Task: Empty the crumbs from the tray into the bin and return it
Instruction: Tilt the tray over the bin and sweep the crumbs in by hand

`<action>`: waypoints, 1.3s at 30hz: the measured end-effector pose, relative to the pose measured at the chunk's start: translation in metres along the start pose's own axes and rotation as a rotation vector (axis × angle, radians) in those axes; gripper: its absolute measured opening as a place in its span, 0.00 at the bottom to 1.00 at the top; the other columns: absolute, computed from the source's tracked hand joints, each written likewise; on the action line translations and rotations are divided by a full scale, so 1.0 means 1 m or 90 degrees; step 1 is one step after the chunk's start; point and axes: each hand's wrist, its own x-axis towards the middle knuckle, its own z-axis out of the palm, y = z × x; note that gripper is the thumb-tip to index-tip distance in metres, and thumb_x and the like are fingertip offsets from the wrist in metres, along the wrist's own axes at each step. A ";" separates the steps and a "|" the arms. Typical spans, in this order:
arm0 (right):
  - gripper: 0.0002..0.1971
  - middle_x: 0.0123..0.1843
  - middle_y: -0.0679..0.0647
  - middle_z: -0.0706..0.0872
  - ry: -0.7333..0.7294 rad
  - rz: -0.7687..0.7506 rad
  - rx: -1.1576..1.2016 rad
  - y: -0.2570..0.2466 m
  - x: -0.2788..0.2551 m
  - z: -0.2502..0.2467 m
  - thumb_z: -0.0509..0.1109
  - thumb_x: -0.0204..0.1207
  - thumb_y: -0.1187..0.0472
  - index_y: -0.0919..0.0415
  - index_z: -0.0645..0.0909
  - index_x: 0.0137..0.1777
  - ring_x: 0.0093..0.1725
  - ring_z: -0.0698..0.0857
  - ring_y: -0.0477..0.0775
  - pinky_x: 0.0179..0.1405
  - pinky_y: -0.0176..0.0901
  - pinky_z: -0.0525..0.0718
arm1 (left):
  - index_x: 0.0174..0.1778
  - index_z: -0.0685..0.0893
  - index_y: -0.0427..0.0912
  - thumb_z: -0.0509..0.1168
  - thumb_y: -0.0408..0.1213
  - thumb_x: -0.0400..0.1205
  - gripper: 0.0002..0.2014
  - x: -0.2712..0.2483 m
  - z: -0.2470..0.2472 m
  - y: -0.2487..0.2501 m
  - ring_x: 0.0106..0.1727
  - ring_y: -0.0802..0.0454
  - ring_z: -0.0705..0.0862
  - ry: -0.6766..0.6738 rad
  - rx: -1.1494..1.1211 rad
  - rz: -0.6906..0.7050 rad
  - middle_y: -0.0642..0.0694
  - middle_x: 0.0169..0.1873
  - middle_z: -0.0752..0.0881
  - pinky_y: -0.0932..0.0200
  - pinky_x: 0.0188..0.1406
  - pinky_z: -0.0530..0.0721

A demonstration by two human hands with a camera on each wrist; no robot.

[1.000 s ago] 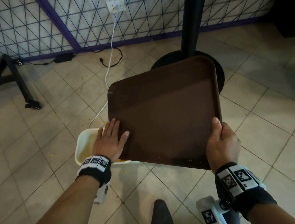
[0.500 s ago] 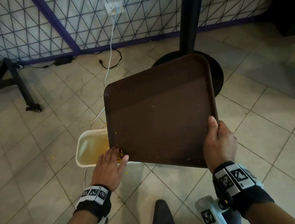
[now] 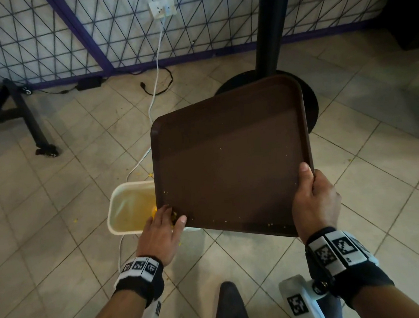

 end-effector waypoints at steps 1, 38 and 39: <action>0.24 0.32 0.56 0.81 0.000 -0.002 0.000 0.000 0.000 0.000 0.52 0.85 0.43 0.59 0.76 0.39 0.33 0.81 0.60 0.35 0.58 0.84 | 0.75 0.74 0.41 0.31 0.70 0.81 0.45 -0.005 -0.002 0.002 0.75 0.45 0.72 0.006 0.011 0.017 0.42 0.76 0.75 0.45 0.77 0.67; 0.23 0.33 0.53 0.81 -0.014 0.014 0.018 -0.001 0.000 0.002 0.52 0.86 0.43 0.59 0.78 0.41 0.32 0.80 0.53 0.30 0.46 0.78 | 0.86 0.51 0.51 0.37 0.63 0.87 0.33 -0.034 -0.005 0.039 0.85 0.58 0.42 -0.015 0.082 0.216 0.54 0.85 0.45 0.53 0.84 0.39; 0.23 0.33 0.53 0.81 -0.014 0.018 0.016 -0.001 0.000 0.002 0.52 0.86 0.43 0.59 0.78 0.42 0.32 0.80 0.53 0.31 0.46 0.79 | 0.86 0.49 0.52 0.37 0.64 0.87 0.33 -0.038 0.001 0.048 0.85 0.59 0.40 -0.024 0.080 0.227 0.55 0.85 0.43 0.54 0.83 0.38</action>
